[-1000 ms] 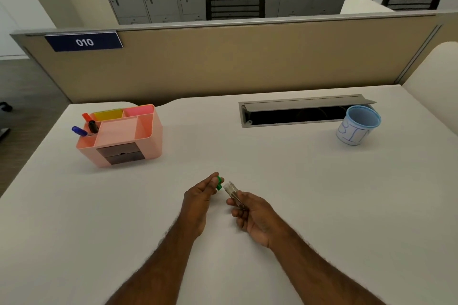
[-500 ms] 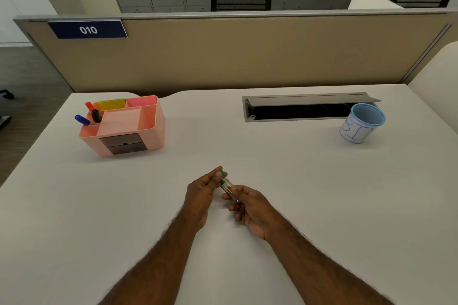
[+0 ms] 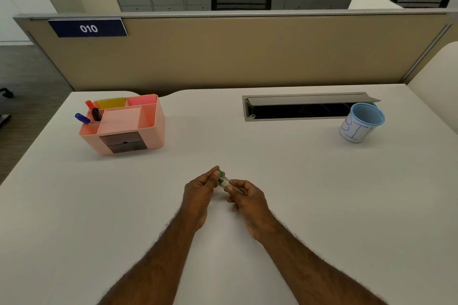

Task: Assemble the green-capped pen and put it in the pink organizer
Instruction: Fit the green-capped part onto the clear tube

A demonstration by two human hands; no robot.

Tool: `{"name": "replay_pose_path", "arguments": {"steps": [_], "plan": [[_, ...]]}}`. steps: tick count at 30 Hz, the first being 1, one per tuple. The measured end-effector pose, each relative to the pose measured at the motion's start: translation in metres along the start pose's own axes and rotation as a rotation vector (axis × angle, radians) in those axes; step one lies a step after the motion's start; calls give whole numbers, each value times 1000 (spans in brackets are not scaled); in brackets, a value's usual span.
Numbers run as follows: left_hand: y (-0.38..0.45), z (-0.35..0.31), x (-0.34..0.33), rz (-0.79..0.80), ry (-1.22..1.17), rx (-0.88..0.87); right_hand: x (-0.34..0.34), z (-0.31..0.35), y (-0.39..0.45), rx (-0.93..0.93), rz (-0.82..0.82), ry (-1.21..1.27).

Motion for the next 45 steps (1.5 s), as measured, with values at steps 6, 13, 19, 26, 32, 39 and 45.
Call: {"name": "replay_pose_path", "arguments": {"steps": [6,13,19,26,32,39,45], "plan": [[1,-1,2,-41,-99,19,-4,9,2,130,-36,-107],[-1,2,3,-31,-113,43,-2,6,3,170,-91,-165],[-1,1,2,-43,-151,55,-4,8,1,272,-153,-304],[0,-2,0,-35,-173,97,-5,14,-7,475,-225,-425],[2,-8,-4,46,-341,108,-8,23,-7,466,-220,-404],[7,-14,-3,74,-382,82,-16,26,-4,98,-77,28],[9,-25,11,87,-84,25,-32,23,-1,-162,229,90]]}}
Point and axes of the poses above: each hand's wrist, its own y-axis towards the middle knuckle, its own x-axis out of the back of the hand, z = x × y, the point moved 4 cm from there along y, towards the middle knuckle, and after that the axes turned 1 degree about -y, right-handed, at the moved point
